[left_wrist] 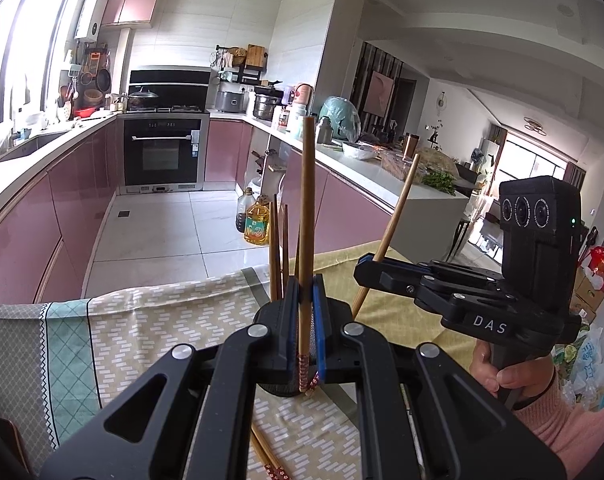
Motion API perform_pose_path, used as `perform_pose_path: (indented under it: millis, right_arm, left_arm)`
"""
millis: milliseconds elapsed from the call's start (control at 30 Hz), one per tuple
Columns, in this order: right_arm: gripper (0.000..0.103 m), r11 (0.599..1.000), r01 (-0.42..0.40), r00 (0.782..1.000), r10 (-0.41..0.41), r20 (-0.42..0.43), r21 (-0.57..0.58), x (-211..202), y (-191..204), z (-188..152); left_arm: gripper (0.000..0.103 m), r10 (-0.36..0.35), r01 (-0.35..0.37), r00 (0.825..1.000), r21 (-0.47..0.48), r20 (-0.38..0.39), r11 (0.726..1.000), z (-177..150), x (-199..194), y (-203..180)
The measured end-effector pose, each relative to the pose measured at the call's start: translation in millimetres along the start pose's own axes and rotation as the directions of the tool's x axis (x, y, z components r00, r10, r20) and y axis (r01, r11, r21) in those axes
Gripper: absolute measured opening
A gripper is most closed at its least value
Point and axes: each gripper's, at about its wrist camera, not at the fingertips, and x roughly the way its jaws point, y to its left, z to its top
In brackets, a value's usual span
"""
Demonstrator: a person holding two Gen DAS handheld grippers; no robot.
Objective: Organize utensils
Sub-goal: 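Lower both upright chopsticks slowly into the mesh cup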
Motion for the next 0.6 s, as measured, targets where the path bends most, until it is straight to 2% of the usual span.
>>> perform_pose_path:
  millis: [600]
  right_arm:
    - [0.006, 1.000, 0.002, 0.999, -0.002, 0.036, 0.000, -3.2, -6.3, 9.7]
  left_arm:
    - [0.008, 0.003, -0.004, 0.999, 0.021, 0.041, 1.000, 10.2, -3.2, -3.4]
